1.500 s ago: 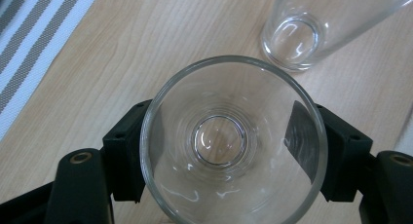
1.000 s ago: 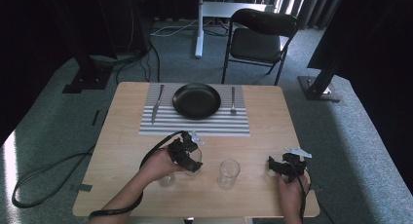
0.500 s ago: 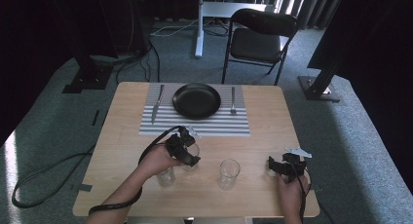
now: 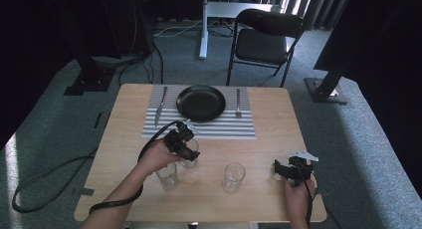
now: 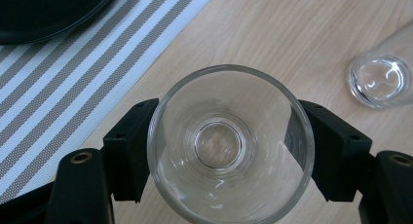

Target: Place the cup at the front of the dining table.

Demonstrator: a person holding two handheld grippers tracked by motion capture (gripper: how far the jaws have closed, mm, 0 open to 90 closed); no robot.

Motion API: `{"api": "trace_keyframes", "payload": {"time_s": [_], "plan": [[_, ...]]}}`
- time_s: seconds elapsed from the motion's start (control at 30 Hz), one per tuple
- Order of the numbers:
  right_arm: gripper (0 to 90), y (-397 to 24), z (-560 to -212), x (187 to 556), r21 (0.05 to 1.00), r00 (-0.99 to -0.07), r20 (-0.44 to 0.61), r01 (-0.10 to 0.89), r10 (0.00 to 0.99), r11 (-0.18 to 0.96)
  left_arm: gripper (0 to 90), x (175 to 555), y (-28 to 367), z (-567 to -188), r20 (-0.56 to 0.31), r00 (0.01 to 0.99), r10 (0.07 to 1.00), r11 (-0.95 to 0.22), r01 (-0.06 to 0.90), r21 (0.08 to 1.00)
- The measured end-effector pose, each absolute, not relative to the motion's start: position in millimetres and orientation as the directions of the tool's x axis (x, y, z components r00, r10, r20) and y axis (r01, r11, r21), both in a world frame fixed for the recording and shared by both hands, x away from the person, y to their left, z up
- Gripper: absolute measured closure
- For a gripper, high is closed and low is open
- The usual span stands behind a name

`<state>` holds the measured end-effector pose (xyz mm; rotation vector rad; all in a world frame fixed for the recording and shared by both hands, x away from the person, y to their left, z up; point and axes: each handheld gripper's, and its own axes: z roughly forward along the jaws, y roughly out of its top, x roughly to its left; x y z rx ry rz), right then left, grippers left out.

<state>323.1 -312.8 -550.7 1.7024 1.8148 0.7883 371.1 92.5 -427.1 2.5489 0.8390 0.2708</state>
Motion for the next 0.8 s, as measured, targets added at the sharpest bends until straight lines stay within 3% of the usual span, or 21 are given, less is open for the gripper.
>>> {"api": "trace_keyframes", "payload": {"time_s": [0.8], "plan": [[11.7,-313,-551,323,0.721,-0.07,0.014,0.692,0.997,0.038,28.9,397,125,-422,0.057,0.694,0.718,-0.62,0.599,0.507]]}}
